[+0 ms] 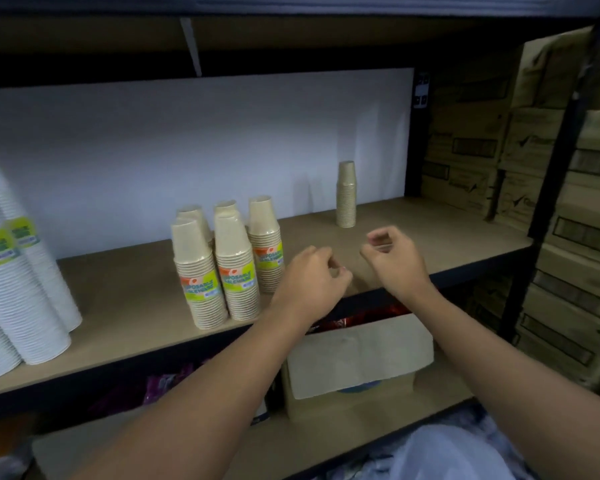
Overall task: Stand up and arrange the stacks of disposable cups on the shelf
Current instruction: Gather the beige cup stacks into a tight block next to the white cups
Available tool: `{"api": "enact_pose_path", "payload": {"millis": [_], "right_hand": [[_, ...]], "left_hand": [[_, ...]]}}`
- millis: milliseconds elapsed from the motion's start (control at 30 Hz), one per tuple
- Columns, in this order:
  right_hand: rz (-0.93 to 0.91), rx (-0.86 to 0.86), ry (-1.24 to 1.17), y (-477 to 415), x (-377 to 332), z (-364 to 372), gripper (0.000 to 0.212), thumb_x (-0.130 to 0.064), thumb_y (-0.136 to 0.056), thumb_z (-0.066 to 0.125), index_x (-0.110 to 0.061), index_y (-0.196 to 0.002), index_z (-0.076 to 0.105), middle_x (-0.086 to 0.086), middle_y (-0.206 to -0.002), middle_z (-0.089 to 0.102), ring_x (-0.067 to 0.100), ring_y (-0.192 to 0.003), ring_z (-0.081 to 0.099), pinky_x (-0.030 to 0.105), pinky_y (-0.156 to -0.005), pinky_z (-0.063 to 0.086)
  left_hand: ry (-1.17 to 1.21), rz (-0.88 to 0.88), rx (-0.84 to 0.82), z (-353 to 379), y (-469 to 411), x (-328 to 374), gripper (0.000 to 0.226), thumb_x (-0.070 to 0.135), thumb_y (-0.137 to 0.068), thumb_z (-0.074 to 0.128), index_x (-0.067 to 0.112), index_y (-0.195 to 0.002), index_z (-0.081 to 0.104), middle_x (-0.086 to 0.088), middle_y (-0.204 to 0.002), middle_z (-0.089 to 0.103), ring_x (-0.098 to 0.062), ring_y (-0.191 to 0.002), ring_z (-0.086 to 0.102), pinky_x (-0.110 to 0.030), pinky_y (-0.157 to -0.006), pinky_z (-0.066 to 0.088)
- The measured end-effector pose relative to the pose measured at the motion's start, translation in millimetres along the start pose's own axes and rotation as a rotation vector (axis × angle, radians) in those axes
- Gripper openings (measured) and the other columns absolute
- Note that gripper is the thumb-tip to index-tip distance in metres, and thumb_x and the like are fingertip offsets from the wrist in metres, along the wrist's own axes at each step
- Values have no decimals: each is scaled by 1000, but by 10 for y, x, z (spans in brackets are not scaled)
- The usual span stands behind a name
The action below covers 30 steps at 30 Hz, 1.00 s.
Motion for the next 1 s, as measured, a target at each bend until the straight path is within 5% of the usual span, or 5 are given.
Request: {"api": "enact_pose_path", "payload": {"millis": [400,833,1000], "right_hand": [[35,0,-25,-1194,437,220,26,-27,-85,71,-18,-107,60,-2,-107,64,16,-98,61,31,-85,50],[150,-80,2,-2108,685,872,96,-33,-79,79,-11,-151,20,15,-142,48,33,-127,50,45,-102,46],[126,-70,44,-2171,653,961,73,-29,-85,75,-7,-143,35,15,-137,54,34,-123,54,40,-96,46]], "left_hand": [[-132,-123,-75,706,-777,-341,24,32,-82,57,9,-86,64,-14,-100,59,-35,-100,57,-42,-89,49],[-218,-73,-30,800,-862,-421,25,34,-88,52,12,-91,64,-14,-104,58,-33,-102,49,-37,-96,39],[-221,-58,-22,788,-851,-395,24,33,-89,53,11,-90,63,-15,-103,58,-34,-101,49,-38,-95,40]]}}
Point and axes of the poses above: each hand's wrist, its own y-axis away from the middle knuckle, its own z-axis out of the palm, x = y × z, the point moved 4 cm from there along -y, towards the middle knuckle
